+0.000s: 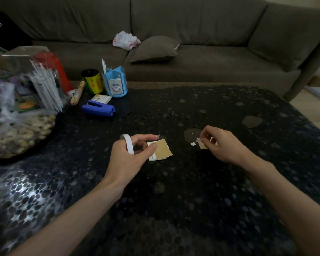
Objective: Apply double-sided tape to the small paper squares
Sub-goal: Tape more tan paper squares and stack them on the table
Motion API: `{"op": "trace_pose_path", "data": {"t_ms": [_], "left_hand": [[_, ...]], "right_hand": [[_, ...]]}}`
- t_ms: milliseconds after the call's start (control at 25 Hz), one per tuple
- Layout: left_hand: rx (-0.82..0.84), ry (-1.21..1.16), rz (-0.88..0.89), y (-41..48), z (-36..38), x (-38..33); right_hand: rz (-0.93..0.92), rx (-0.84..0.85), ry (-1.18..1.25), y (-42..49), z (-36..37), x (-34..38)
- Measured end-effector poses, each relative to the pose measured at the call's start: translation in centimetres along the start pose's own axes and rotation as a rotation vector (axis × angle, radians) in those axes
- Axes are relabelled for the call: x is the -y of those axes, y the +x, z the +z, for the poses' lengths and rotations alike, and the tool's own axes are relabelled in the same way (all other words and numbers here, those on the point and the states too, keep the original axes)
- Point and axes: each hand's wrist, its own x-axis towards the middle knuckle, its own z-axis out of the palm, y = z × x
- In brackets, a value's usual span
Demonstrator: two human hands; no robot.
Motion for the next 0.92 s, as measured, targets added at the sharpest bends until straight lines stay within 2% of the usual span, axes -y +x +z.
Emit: {"op": "trace_pose_path", "data": {"t_ms": [320,680,920], "left_hand": [[-0.004,0.003,-0.009,0.0,0.0,0.0],[-0.015,-0.004,-0.04,-0.1,0.0,-0.3],[-0.011,-0.001,-0.047,-0.2,-0.1,-0.5]], "right_hand": [[-0.078,-0.056,-0.195,-0.3,1.6,0.8],[-0.119,-0.142,-0.203,-0.4,2.3,1.4],[-0.198,-0.123,-0.406,-0.9,2.2,1.7]]}}
